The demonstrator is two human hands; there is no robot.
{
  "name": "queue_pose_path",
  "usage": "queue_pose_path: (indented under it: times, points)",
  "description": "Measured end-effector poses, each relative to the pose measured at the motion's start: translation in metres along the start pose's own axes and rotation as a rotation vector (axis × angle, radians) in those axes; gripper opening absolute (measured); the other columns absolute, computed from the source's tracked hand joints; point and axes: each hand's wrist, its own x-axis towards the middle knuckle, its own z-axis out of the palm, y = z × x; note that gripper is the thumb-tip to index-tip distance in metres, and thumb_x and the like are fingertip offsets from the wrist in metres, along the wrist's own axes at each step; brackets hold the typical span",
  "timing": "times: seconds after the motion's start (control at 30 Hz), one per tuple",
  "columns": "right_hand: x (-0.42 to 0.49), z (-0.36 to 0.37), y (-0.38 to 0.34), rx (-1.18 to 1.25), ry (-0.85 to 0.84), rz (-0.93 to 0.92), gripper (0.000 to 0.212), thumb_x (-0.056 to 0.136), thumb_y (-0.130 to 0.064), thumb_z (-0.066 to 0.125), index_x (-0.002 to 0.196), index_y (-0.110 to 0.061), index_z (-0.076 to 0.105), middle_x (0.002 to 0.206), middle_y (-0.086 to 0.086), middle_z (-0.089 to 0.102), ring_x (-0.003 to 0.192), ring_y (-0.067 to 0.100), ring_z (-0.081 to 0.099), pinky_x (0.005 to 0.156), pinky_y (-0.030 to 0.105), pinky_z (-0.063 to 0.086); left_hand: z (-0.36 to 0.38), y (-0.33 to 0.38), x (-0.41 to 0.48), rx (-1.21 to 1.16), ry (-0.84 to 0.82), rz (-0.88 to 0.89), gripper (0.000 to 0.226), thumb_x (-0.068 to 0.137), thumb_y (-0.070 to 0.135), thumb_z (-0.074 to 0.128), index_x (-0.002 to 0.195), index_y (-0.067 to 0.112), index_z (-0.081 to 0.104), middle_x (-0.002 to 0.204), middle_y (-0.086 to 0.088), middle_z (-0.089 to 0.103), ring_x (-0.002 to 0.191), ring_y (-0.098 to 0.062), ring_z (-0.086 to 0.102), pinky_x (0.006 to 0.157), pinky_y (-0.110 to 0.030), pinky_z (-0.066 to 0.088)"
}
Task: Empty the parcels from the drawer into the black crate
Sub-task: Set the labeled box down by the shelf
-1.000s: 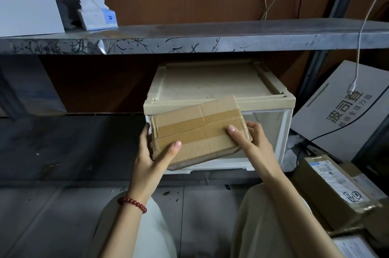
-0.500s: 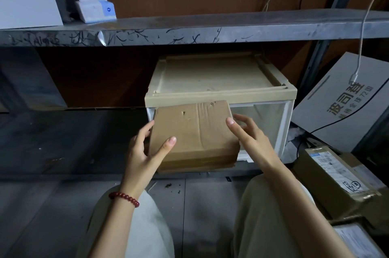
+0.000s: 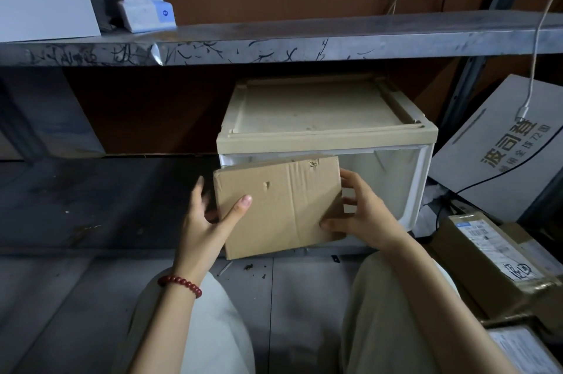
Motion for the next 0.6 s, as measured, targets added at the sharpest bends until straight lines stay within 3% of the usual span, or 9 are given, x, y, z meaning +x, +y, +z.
queue_pose_path:
  times: [0.07,0.13,0.2,0.27,0.37,0.43,0.53,0.6]
  points:
    - [0.000,-0.001,-0.001,0.080,0.025,0.005,0.072,0.067,-0.022,0.087,0.123,-0.034,0.044,0.117,-0.023,0.051,0.104,0.008,0.057,0.083,0.022,0.049,0.001,0.001,-0.002,0.025,-0.001,-0.008,0.120,0.047,0.078,0.068,0.149,0.037,0.019,0.127,0.022,0.055,0.115,0.002,0.053,0.083,-0.014,0.043]
    - [-0.002,-0.001,-0.005,0.184,0.073,0.074,0.053,0.067,-0.055,0.076,0.109,-0.036,0.049,0.115,-0.023,0.054,0.104,0.004,0.059,0.084,0.026,0.051,0.000,0.002,-0.004,0.099,0.003,-0.014,0.118,0.048,0.081,0.064,0.148,0.040,0.018,0.139,0.013,0.049,0.125,-0.011,0.049,0.096,-0.030,0.044]
    - [-0.004,-0.002,-0.009,0.287,0.089,0.135,0.058,0.062,-0.076,0.062,0.101,-0.034,0.054,0.114,-0.017,0.061,0.104,0.005,0.062,0.080,0.025,0.051,0.000,0.003,-0.007,0.165,0.016,0.000,0.113,0.049,0.084,0.060,0.147,0.042,0.022,0.145,0.010,0.043,0.130,-0.015,0.044,0.103,-0.039,0.041]
    - [-0.007,-0.003,-0.011,0.411,0.063,0.174,0.068,0.061,-0.082,0.058,0.105,-0.031,0.056,0.113,-0.014,0.064,0.100,0.005,0.066,0.076,0.022,0.052,0.000,0.005,-0.010,0.177,0.029,0.042,0.103,0.052,0.086,0.056,0.143,0.043,0.033,0.139,0.011,0.048,0.125,-0.011,0.047,0.098,-0.033,0.043]
    - [-0.008,-0.004,-0.014,0.373,0.056,0.132,0.071,0.065,-0.069,0.066,0.126,-0.034,0.050,0.117,-0.016,0.058,0.104,0.004,0.063,0.078,0.020,0.052,0.005,0.007,-0.014,0.208,0.036,0.075,0.086,0.054,0.085,0.054,0.127,0.041,0.051,0.122,0.009,0.051,0.110,-0.008,0.051,0.077,-0.019,0.041]
    - [-0.008,-0.004,-0.015,0.256,0.088,0.076,0.077,0.063,-0.057,0.072,0.133,-0.033,0.048,0.120,-0.015,0.050,0.106,0.006,0.059,0.084,0.021,0.052,0.011,0.009,-0.018,0.245,0.037,0.068,0.081,0.051,0.084,0.057,0.115,0.035,0.056,0.115,0.006,0.048,0.104,-0.011,0.052,0.070,-0.017,0.038]
    - [-0.014,-0.010,-0.016,0.223,0.104,0.006,0.083,0.057,-0.045,0.080,0.131,-0.029,0.046,0.126,-0.013,0.046,0.112,0.005,0.054,0.093,0.020,0.049,0.022,0.011,-0.022,0.205,0.049,0.071,0.081,0.053,0.075,0.073,0.116,0.029,0.052,0.114,0.006,0.051,0.102,-0.012,0.054,0.074,-0.024,0.046]
    - [-0.019,-0.019,-0.012,0.240,0.104,-0.018,0.084,0.057,-0.031,0.087,0.129,-0.023,0.043,0.128,-0.014,0.049,0.121,0.009,0.052,0.099,0.025,0.048,0.029,0.016,-0.022,0.113,0.061,0.080,0.079,0.055,0.066,0.076,0.120,0.030,0.045,0.115,0.009,0.057,0.103,-0.007,0.058,0.077,-0.024,0.050]
